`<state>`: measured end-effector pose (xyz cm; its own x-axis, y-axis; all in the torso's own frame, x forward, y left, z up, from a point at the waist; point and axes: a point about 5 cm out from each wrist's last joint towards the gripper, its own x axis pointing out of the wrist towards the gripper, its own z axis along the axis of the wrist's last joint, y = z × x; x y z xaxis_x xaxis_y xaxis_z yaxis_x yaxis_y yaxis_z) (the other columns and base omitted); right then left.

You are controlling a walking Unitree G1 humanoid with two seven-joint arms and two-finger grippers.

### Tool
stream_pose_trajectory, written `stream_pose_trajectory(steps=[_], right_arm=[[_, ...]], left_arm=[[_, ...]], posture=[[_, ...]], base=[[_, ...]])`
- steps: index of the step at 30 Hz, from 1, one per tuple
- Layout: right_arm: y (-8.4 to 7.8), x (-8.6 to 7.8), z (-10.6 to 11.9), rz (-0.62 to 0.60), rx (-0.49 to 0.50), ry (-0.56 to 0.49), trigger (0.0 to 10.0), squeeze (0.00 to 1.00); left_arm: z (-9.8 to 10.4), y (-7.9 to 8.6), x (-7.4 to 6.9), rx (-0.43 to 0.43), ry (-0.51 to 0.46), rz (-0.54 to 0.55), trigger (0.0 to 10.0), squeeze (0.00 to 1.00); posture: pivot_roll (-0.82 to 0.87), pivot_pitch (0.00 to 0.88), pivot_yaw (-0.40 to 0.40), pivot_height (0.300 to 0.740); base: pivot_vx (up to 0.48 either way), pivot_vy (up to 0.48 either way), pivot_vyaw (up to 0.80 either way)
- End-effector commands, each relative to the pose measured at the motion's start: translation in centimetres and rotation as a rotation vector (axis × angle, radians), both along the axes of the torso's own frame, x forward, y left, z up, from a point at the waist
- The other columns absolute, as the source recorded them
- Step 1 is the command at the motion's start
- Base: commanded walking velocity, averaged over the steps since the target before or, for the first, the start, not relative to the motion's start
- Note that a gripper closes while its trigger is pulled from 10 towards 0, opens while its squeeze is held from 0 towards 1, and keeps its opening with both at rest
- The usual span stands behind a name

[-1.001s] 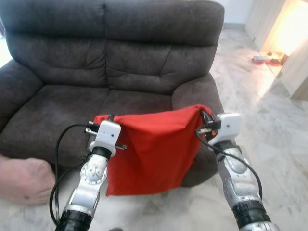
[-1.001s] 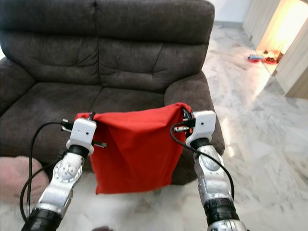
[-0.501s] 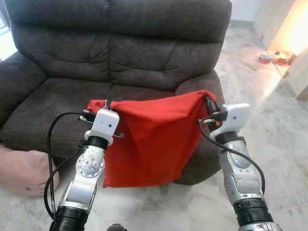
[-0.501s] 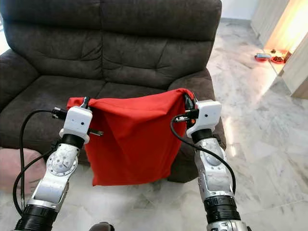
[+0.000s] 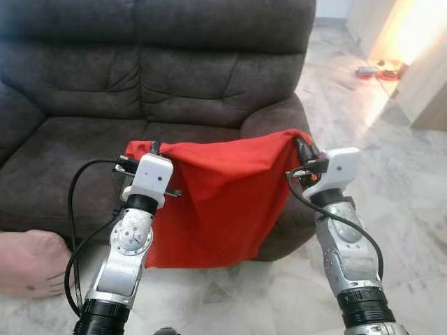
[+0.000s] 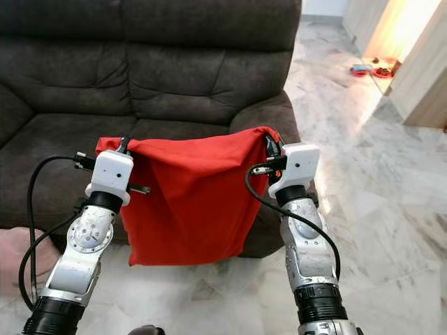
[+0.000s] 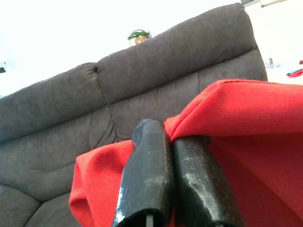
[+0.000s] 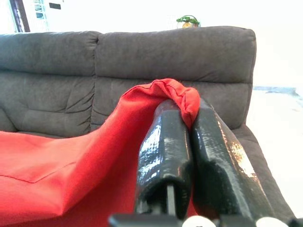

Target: Move the pillow to the sofa from floor

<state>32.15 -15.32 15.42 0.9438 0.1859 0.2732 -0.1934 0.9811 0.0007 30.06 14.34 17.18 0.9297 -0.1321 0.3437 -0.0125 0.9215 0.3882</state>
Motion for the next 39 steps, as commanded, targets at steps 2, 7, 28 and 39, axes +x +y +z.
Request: stream_pose_trajectory(steps=[2, 7, 28, 39], right_arm=[[0.6, 0.0, 2.0, 0.025, -0.006, -0.089, 10.0, 0.00], [0.7, 0.0, 2.5, 0.029, -0.008, -0.100, 10.0, 0.00], [1.1, 0.0, 4.7, 0.069, -0.008, -0.174, 10.0, 0.00], [2.0, -0.4, 6.1, 0.117, -0.049, -0.231, 10.0, 0.00]], left_arm=[[3.0, -0.3, -0.1, -0.019, -0.126, -0.002, 10.0, 0.00], [3.6, -0.4, -0.1, -0.022, -0.147, -0.002, 10.0, 0.00], [7.0, 0.0, 0.2, -0.034, -0.254, 0.006, 10.0, 0.00], [8.7, 0.2, 0.1, -0.040, -0.309, 0.017, 10.0, 0.00]], posture=[[0.16, 0.065, -0.066, 0.740], [0.16, 0.062, -0.066, 0.740], [0.16, 0.035, -0.064, 0.740], [0.17, 0.036, -0.072, 0.740]], base=[[0.313, 0.000, 0.00], [0.347, 0.000, 0.00], [0.386, 0.000, 0.00], [0.406, 0.000, -0.32]])
